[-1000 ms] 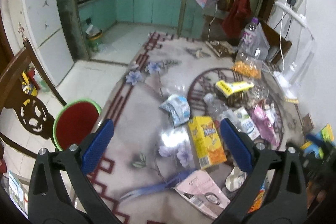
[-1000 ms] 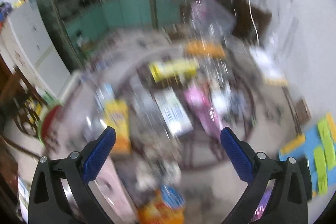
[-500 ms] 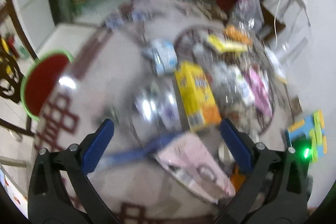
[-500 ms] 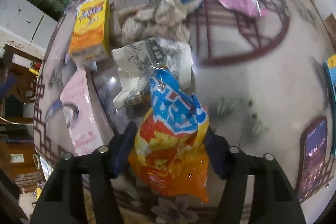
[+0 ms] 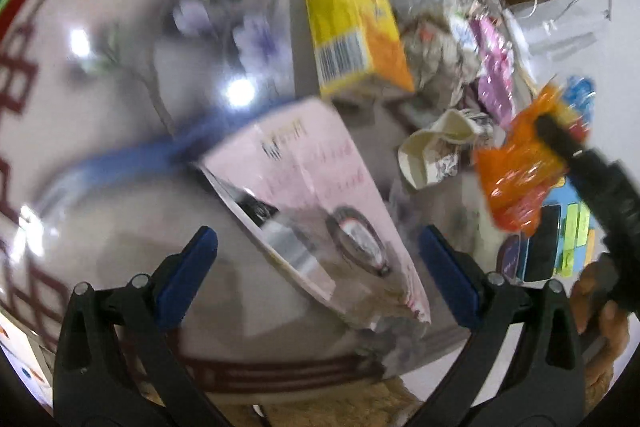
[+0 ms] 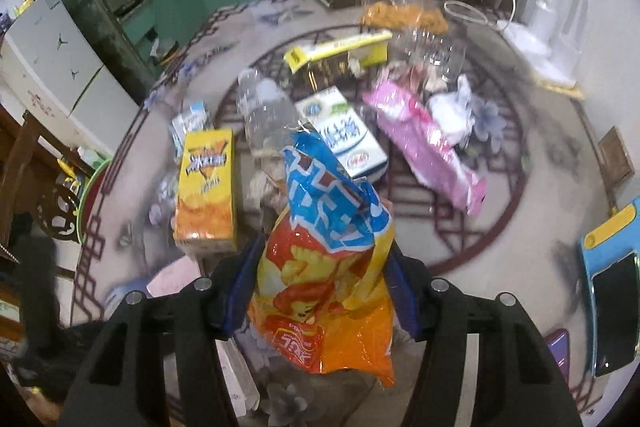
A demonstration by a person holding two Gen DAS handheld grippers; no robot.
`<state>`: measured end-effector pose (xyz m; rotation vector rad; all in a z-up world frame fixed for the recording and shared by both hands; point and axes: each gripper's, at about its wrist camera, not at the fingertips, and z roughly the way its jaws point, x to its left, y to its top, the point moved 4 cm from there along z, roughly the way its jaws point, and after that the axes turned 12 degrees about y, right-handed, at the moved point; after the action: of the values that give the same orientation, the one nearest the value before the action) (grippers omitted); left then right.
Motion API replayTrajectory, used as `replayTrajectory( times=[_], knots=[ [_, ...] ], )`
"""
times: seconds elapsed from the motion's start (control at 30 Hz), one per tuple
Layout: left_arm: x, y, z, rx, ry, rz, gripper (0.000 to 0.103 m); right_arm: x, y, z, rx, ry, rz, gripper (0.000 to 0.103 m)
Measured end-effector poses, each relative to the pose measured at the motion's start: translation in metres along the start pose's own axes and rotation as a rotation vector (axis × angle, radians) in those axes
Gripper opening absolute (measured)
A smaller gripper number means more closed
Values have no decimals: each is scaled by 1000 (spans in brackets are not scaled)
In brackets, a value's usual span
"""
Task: Collect trash
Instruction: 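Grasp the orange chip bag with the right tool while the left tool grasps the pink wrapper, then carry both items to the red bucket and open both tools to drop them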
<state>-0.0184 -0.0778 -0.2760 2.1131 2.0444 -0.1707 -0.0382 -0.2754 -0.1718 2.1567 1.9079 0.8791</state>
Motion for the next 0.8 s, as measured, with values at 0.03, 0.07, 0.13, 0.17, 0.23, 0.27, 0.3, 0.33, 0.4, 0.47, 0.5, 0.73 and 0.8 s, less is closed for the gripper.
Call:
replayTrajectory(
  times=[0.03, 0.07, 0.13, 0.17, 0.23, 0.27, 0.3, 0.33, 0.4, 0.47, 0.5, 0.73, 0.8],
  knots=[
    [-2, -2, 2, 6, 1, -3, 97, 4, 0, 1, -4, -3, -3, 57],
    [-4, -2, 6, 16, 4, -2, 93, 5, 0, 2, -4, -5, -5, 57],
    [-9, -3, 9, 19, 5, 10, 78, 7, -1, 2, 3, 0, -8, 57],
    [-11, -2, 7, 9, -7, 18, 75, 8, -2, 3, 6, 5, -9, 57],
    [-13, -1, 5, 3, -40, 33, 62, 11, -3, 5, 5, 15, -10, 57],
    [-15, 1, 1, -13, -61, 43, 59, 13, -4, 4, 3, 21, -12, 57],
    [-17, 2, -4, -32, -73, 54, 48, 17, -2, 3, -1, 30, -17, 57],
    [-18, 6, -10, -56, -92, 69, 26, 20, 0, 2, -7, 37, -26, 57],
    [-16, 10, -24, -111, -70, 86, 22, 29, 5, 0, -19, 48, -44, 57],
    [-11, 16, -37, -160, -62, 94, 19, 41, 14, -3, -37, 68, -69, 57],
    [-7, 18, -42, -179, -63, 90, 18, 47, 16, -4, -43, 73, -81, 57],
    [20, 29, -91, -347, -31, 81, 16, 93, 38, 5, -53, 132, -161, 57],
    [35, 31, -110, -401, -10, 75, 16, 105, 42, 10, -46, 143, -181, 57]
  ],
)
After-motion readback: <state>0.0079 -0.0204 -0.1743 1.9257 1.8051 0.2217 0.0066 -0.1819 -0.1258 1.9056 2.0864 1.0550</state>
